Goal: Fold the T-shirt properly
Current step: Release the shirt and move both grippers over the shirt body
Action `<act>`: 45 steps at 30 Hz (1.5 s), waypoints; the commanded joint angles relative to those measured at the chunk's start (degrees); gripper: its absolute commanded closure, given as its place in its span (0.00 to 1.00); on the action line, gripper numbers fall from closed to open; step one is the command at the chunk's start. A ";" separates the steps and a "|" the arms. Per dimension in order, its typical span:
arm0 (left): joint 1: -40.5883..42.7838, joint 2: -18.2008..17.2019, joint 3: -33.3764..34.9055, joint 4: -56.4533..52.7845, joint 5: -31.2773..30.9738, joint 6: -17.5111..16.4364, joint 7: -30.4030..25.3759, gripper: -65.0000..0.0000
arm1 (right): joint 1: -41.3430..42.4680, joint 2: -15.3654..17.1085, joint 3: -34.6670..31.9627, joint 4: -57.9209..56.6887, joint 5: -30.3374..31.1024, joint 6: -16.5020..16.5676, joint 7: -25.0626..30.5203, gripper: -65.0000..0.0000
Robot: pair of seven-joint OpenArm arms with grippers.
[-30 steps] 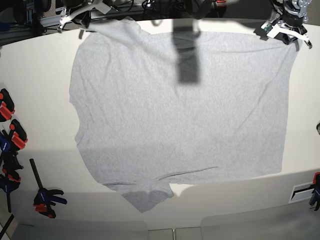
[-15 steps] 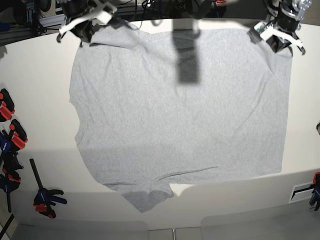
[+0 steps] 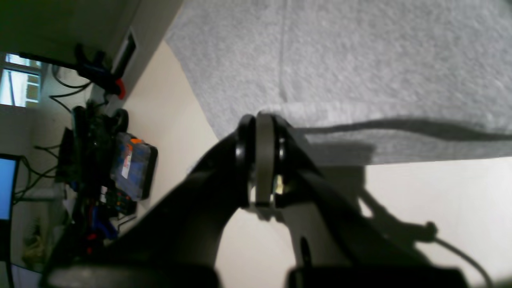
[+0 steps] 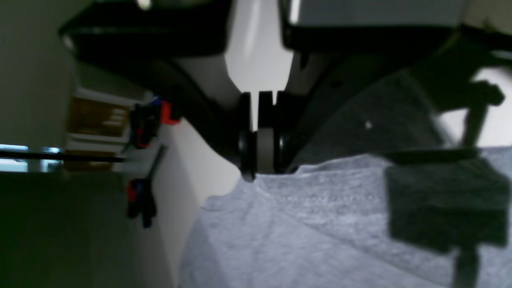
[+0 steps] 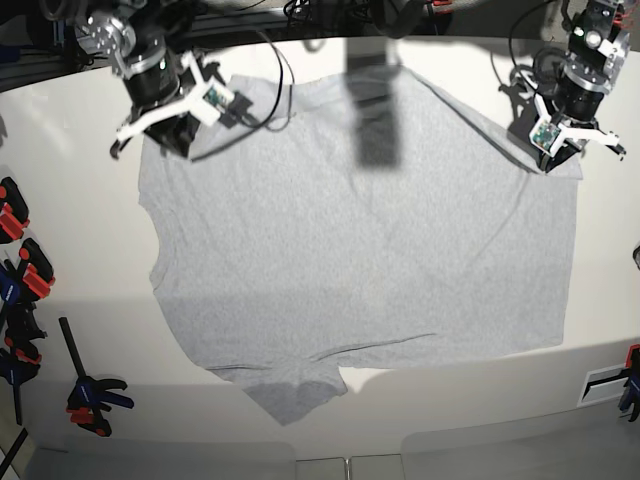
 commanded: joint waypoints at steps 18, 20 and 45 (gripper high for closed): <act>-13.38 5.57 -0.42 -17.73 -1.49 1.07 -6.99 1.00 | 16.81 -15.10 0.26 -13.33 6.88 2.32 5.60 1.00; -14.16 5.57 -0.42 -18.99 -1.44 1.07 -6.99 1.00 | 18.01 -16.74 0.33 -15.23 6.84 1.84 5.55 1.00; -14.78 5.57 -0.39 -23.08 -1.40 10.93 -15.30 1.00 | 20.98 -19.06 5.18 -18.88 4.59 0.92 8.07 1.00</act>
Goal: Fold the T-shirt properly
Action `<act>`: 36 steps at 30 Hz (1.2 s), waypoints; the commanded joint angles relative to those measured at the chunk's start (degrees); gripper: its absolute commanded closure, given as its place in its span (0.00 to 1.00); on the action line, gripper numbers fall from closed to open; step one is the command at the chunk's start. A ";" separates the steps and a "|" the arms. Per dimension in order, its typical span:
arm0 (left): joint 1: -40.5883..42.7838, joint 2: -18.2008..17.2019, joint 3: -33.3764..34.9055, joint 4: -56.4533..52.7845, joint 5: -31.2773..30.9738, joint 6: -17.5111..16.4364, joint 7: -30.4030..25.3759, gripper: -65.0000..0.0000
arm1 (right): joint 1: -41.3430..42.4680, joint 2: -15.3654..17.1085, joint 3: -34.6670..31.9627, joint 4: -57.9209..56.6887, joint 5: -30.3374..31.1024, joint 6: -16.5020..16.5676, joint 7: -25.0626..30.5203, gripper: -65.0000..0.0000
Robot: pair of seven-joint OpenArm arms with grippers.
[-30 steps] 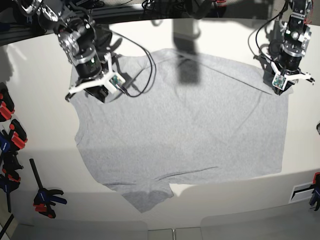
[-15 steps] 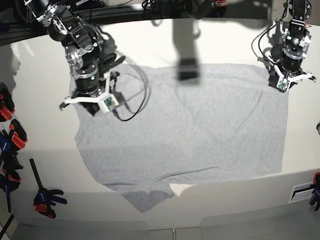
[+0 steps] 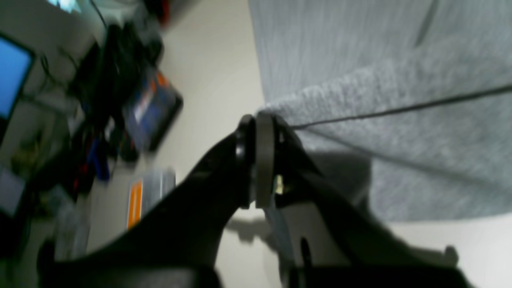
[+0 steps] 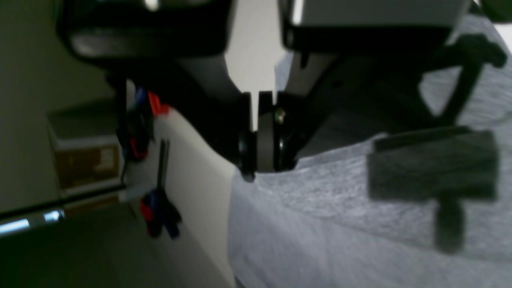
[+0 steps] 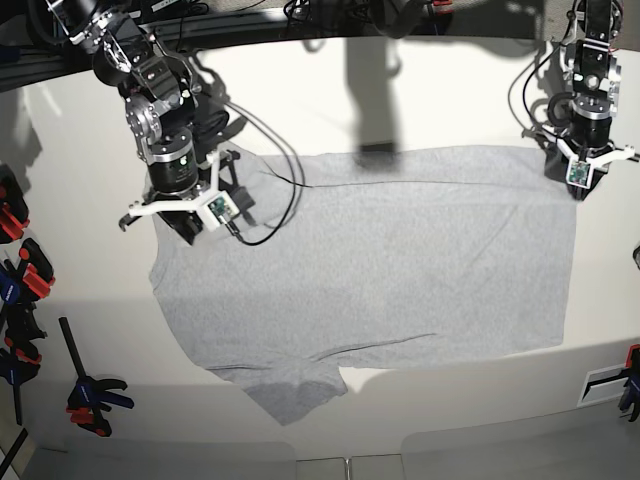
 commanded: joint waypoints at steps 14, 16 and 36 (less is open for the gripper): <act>-2.34 -1.09 -0.44 0.72 -7.19 1.29 -6.58 1.00 | 10.88 -1.77 0.37 0.63 7.37 5.22 0.50 1.00; -2.34 -1.11 -0.44 0.72 -7.19 1.29 -6.58 1.00 | 11.65 -2.38 0.37 0.61 10.23 5.86 0.70 1.00; -2.34 -1.11 -0.44 0.72 -7.19 1.29 -5.49 1.00 | 14.36 -5.88 0.35 -3.13 14.64 11.19 2.12 1.00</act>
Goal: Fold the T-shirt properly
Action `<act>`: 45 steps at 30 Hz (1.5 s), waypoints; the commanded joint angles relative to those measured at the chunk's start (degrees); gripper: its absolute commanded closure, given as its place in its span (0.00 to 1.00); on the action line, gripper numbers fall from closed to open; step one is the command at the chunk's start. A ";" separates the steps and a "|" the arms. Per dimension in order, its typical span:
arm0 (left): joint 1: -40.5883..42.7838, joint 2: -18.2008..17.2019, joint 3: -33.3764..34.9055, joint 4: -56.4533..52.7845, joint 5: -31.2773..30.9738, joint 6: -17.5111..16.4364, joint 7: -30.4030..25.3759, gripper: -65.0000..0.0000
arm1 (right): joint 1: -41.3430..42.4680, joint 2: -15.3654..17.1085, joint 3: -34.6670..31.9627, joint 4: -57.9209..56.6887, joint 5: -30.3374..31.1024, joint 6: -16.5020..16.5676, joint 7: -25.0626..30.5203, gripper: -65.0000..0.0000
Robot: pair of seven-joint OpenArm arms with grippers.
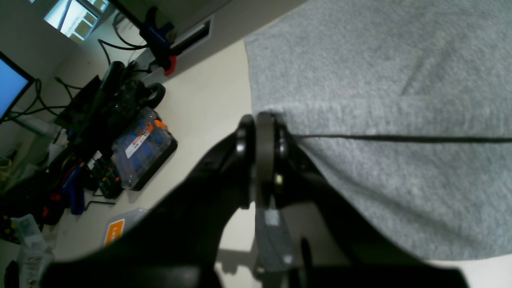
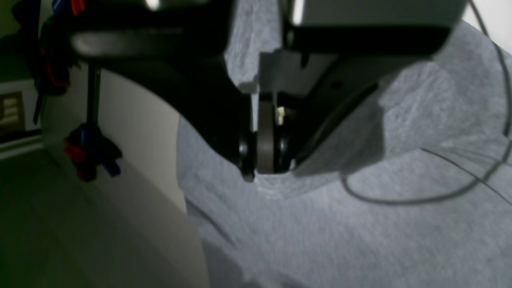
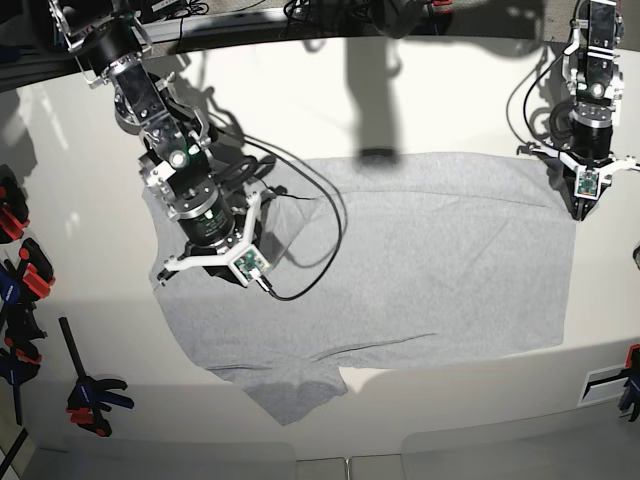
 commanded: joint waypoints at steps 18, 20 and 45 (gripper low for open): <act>-0.31 -1.11 -0.44 0.74 -0.04 1.31 -0.83 1.00 | 7.76 -0.46 0.39 -1.22 4.02 1.55 1.27 1.00; -0.31 -1.11 -0.44 0.74 -0.04 1.31 -0.85 1.00 | 7.74 -1.75 0.39 -1.22 4.00 2.14 1.27 1.00; -0.31 -1.11 -0.46 -1.90 -0.04 1.31 2.34 1.00 | 7.52 -7.69 2.78 -1.25 -10.36 -7.08 -8.26 1.00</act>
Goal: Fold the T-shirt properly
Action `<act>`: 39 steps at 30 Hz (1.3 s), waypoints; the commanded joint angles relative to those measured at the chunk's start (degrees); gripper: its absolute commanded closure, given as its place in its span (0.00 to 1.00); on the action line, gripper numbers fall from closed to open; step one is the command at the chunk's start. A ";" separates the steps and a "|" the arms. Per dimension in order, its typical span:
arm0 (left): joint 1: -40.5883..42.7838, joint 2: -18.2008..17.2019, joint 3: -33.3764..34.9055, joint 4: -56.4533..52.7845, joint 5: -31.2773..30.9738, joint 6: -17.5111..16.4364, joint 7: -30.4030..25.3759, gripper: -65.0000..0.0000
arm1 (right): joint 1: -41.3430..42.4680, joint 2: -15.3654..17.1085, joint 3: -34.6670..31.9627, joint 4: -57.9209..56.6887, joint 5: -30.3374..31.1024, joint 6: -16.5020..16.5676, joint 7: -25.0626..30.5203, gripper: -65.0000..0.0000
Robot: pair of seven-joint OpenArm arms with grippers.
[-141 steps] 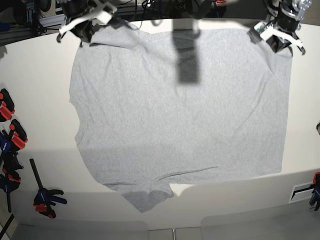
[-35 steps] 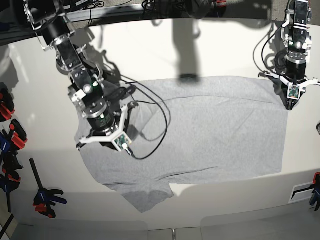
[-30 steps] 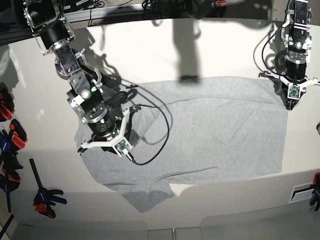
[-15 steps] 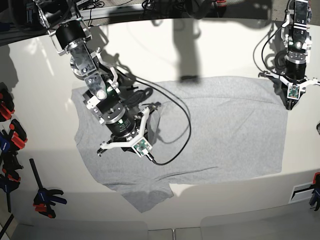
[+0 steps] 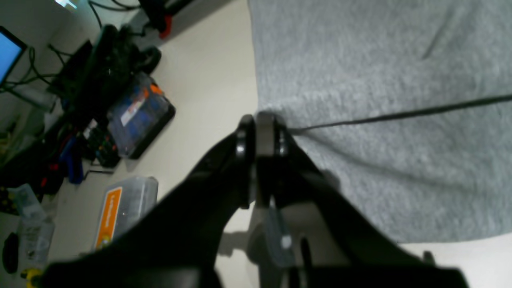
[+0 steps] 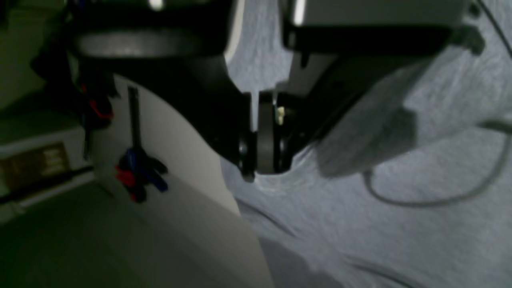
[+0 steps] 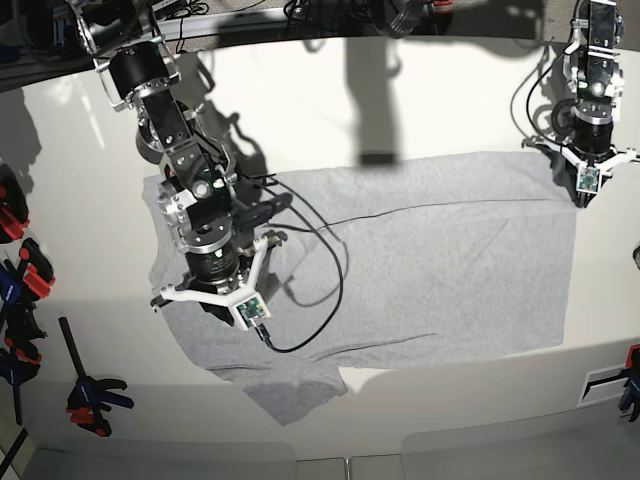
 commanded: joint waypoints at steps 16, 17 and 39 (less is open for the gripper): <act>-0.46 -1.20 -0.46 0.70 2.54 1.31 -6.88 1.00 | 1.22 0.20 0.68 0.87 -5.53 -2.16 -2.47 1.00; -0.85 -1.29 -0.46 0.63 2.49 1.29 -8.68 1.00 | 1.22 0.17 0.68 0.87 -5.53 -2.16 -2.27 1.00; -7.45 -1.27 -0.44 -2.84 -8.83 1.25 -8.15 1.00 | 1.27 0.17 0.68 -0.09 -4.96 -2.19 0.31 0.58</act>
